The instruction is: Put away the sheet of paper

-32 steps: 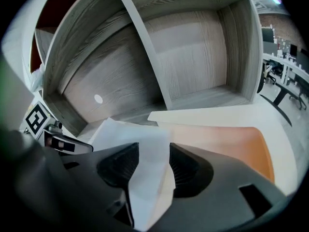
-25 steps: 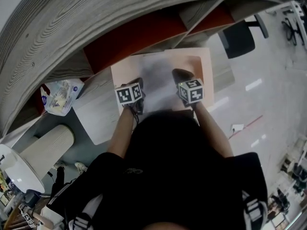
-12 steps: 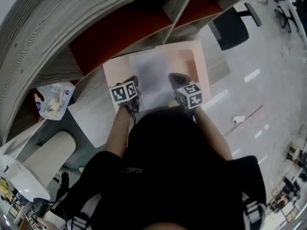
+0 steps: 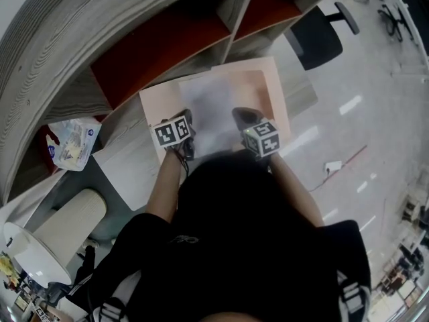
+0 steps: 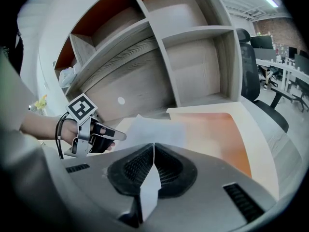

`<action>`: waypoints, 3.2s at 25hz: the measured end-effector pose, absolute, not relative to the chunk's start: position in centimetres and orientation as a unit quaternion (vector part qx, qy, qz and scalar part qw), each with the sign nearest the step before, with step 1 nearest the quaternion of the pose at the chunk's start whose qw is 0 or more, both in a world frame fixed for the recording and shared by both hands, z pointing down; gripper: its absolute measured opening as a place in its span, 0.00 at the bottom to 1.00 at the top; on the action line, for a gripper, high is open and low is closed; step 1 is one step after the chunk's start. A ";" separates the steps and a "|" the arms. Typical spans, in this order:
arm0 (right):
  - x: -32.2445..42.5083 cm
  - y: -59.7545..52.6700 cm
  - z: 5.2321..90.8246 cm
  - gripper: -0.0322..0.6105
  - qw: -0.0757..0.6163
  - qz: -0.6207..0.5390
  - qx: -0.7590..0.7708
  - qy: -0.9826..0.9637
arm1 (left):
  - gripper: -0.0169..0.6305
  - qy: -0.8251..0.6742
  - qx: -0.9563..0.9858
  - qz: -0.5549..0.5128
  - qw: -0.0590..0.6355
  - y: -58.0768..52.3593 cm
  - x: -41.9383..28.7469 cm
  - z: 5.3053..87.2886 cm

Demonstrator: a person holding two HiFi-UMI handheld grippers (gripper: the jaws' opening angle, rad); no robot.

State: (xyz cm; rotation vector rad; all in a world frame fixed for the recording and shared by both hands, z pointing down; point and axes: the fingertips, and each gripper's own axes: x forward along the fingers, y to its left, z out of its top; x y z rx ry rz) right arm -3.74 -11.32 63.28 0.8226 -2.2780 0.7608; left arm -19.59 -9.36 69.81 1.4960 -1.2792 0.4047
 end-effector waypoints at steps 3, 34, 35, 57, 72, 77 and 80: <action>-3.3 -11.3 63.3 0.09 0.292 0.287 0.313 -0.857 | 0.10 -0.538 0.628 0.171 0.536 -9.4 -19.3 69.8; -0.5 -11.9 62.5 0.09 0.275 0.297 0.334 -0.851 | 0.10 -0.542 0.621 0.169 0.541 -10.3 -17.1 70.1; -0.4 -11.9 62.5 0.09 0.276 0.297 0.334 -0.851 | 0.10 -0.541 0.621 0.168 0.541 -10.3 -17.0 70.1; 0.2 -12.2 62.5 0.09 0.275 0.307 0.338 -0.846 | 0.10 -0.536 0.624 0.160 0.545 -11.1 -16.0 70.0; 1.1 -12.4 62.5 0.09 0.277 0.309 0.339 -0.845 | 0.10 -0.534 0.625 0.155 0.548 -11.7 -15.0 70.0; 1.7 -12.6 62.7 0.09 0.276 0.308 0.340 -0.844 | 0.10 -0.531 0.626 0.157 0.549 -12.0 -14.4 70.1; 2.1 -12.7 62.6 0.09 0.277 0.309 0.341 -0.843 | 0.10 -0.530 0.626 0.158 0.550 -12.1 -14.0 70.1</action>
